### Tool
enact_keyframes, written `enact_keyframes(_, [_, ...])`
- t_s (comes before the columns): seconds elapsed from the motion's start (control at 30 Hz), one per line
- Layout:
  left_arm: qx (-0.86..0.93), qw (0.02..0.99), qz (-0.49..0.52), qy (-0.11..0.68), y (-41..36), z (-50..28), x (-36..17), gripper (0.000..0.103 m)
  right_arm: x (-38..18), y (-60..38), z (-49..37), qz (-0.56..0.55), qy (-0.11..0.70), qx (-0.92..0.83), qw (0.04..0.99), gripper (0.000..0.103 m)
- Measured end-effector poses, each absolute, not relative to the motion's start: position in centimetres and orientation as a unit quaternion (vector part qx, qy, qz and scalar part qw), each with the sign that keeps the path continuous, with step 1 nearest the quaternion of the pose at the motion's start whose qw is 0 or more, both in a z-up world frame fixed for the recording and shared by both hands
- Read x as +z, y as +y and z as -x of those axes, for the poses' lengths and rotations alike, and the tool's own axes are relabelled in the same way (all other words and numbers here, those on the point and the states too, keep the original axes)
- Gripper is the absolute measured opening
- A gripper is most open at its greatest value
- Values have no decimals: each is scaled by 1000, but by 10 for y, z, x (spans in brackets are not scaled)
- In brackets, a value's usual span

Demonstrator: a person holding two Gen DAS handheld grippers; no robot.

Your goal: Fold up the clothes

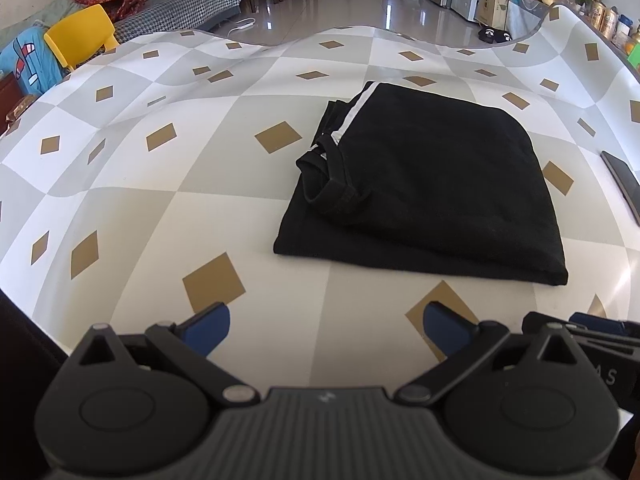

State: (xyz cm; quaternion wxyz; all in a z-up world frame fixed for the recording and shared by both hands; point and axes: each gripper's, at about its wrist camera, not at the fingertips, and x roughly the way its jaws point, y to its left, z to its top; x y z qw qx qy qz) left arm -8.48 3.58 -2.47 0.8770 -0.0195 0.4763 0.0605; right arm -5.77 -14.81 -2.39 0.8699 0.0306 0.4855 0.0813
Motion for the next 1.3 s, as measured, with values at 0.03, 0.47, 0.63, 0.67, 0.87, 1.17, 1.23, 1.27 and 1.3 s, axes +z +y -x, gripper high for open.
enact_keyframes(0.03, [61,876,20,478,36,84,-25,103,-24,-148,57,-33,487,81,869,45])
enact_keyframes(0.47, [61,869,29,489,41,67,-29,103,-21,-143,42,-28,480,96,872,45])
enact_keyframes(0.63, [60,871,25,487,40,58,-27,103,-19,-144,30,-39,484,100,868,45])
enact_keyframes(0.67, [59,871,26,488,40,56,-27,103,-19,-145,28,-43,486,100,867,45])
enact_keyframes(0.87, [60,874,17,482,39,44,-23,103,-19,-147,18,-48,487,95,867,45])
enact_keyframes(1.17, [64,870,28,488,43,34,-26,103,-21,-145,16,-45,492,94,864,45])
enact_keyframes(1.23, [63,870,27,489,42,33,-27,103,-22,-144,15,-45,494,95,863,45])
enact_keyframes(1.27, [62,869,26,490,41,33,-27,103,-22,-143,15,-45,494,95,863,45])
enact_keyframes(1.3, [62,869,26,490,41,33,-28,103,-22,-143,14,-44,495,95,863,45])
